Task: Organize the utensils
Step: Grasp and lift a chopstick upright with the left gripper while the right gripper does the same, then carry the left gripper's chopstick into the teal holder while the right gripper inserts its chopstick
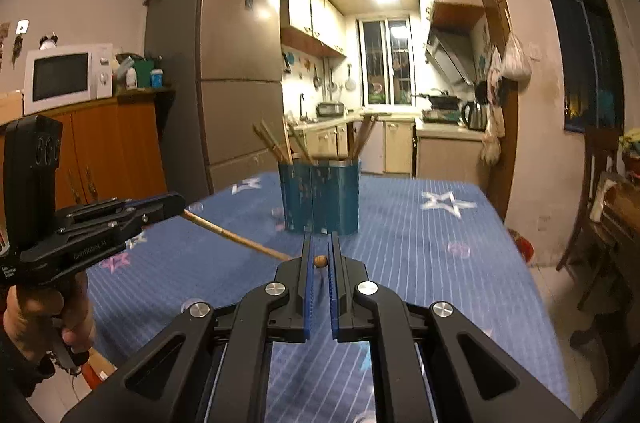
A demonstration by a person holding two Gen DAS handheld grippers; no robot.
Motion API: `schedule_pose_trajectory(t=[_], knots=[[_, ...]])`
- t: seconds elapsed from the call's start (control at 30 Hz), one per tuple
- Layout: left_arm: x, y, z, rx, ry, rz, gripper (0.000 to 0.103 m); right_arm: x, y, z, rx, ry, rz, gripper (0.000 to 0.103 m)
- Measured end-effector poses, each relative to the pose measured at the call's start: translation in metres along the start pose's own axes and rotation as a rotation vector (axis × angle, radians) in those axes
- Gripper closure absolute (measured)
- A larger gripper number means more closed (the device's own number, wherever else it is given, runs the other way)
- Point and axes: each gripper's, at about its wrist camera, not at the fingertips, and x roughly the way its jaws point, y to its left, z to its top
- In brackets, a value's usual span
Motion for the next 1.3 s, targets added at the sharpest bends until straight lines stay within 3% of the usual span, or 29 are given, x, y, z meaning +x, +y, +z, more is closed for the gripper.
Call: schedule_pose_trajectory(t=[0.2, 0.67, 1.3], knots=[[0.017, 0.005, 0.039, -0.01, -0.029, -0.024, 0.098, 0.024, -0.011, 0.034, -0.001, 0.02, 0.034, 0.095], [0.049, 0.018, 0.082, -0.009, -0.028, -0.004, 0.098, 0.07, -0.015, 0.092, 0.0, 0.105, 0.092, 0.095], [0.039, 0.034, 0.124, 0.005, -0.035, 0.01, 0.098, 0.069, -0.011, 0.17, -0.038, 0.019, 0.085, 0.095]])
